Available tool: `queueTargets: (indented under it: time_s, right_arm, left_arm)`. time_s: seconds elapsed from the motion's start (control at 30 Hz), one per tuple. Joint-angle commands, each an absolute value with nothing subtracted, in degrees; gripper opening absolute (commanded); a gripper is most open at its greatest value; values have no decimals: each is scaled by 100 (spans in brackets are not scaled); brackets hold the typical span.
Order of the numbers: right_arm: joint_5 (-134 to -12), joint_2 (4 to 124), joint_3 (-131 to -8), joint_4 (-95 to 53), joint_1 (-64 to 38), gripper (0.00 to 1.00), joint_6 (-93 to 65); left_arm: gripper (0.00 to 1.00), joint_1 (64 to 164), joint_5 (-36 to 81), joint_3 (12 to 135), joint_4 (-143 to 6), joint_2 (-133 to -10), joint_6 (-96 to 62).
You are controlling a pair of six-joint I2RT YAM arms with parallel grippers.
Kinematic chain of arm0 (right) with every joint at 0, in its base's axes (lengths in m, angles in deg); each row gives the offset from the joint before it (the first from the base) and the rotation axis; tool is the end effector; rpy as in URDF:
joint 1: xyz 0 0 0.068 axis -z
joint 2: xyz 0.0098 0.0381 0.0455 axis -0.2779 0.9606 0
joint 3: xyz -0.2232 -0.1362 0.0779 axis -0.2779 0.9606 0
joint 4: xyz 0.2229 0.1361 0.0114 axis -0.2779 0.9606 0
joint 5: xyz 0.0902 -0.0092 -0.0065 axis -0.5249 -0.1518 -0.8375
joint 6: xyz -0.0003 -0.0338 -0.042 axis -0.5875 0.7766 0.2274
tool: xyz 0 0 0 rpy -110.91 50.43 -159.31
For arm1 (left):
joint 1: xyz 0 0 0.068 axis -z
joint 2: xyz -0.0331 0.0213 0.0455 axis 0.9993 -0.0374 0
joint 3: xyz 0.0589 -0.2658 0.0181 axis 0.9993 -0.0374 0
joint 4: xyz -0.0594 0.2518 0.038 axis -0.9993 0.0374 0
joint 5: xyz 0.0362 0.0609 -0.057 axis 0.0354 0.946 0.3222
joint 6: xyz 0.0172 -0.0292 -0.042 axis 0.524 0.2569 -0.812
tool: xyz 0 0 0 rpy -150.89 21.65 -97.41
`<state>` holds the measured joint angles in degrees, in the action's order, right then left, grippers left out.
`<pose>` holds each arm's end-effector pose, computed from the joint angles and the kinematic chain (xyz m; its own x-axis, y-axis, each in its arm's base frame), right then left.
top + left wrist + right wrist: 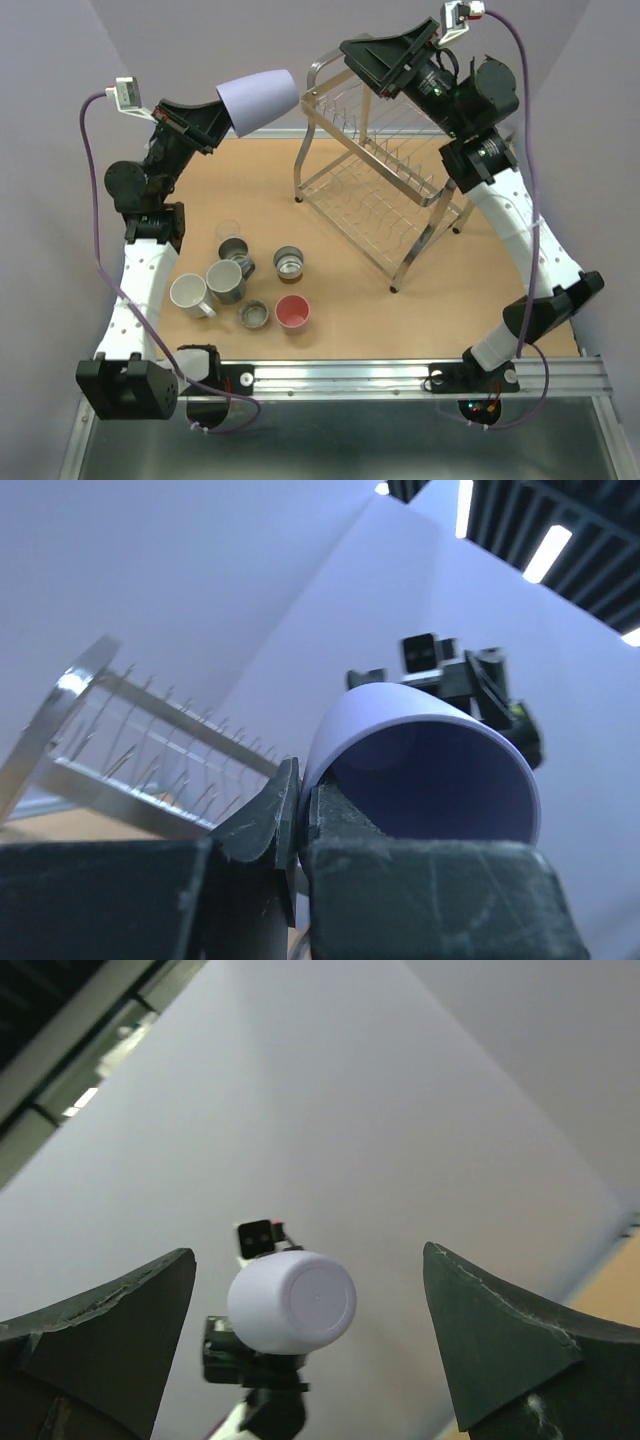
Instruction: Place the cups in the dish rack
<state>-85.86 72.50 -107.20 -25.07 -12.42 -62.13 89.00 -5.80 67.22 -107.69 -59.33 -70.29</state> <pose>0.2708 0.1615 0.5785 -0.3675 0.6754 -0.6394 -0.7360 0.2091 0.6439 0.2159 -0.0256 0.4929 -0.1004 -0.7220 -0.6846 0.8218 0.3277 -0.4661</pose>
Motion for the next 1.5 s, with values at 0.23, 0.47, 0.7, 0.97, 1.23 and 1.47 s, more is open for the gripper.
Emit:
queueTargets:
  time_s: [0.23,0.47,0.7,0.97,1.23,1.47]
  right_arm:
    - [-9169,8030,-10948,-5210,-1313,100,-8688]
    - [-9143,7978,-10773,-5096,-1401,100,-8706]
    - [-9029,7960,-10905,-5148,-1454,100,-8645]
    - [-8527,7740,-10377,-6352,-1454,100,-9321]
    - [-7956,7714,-9781,-7661,-1445,100,-10384]
    - [-8333,7828,-10087,-7269,-1454,99,-10166]
  left_arm:
    - [0,9233,-397,7920,-12307,-6875,-7620]
    - [0,10427,359,8807,-11166,-7463,-6261]
    - [0,11536,1730,9879,-9662,-7929,-4914]
    - [0,11827,2856,9714,-9257,-7886,-4719]
    - [0,11853,2785,9714,-9397,-8070,-4965]
    - [0,11888,2295,10012,-9415,-8334,-4764]
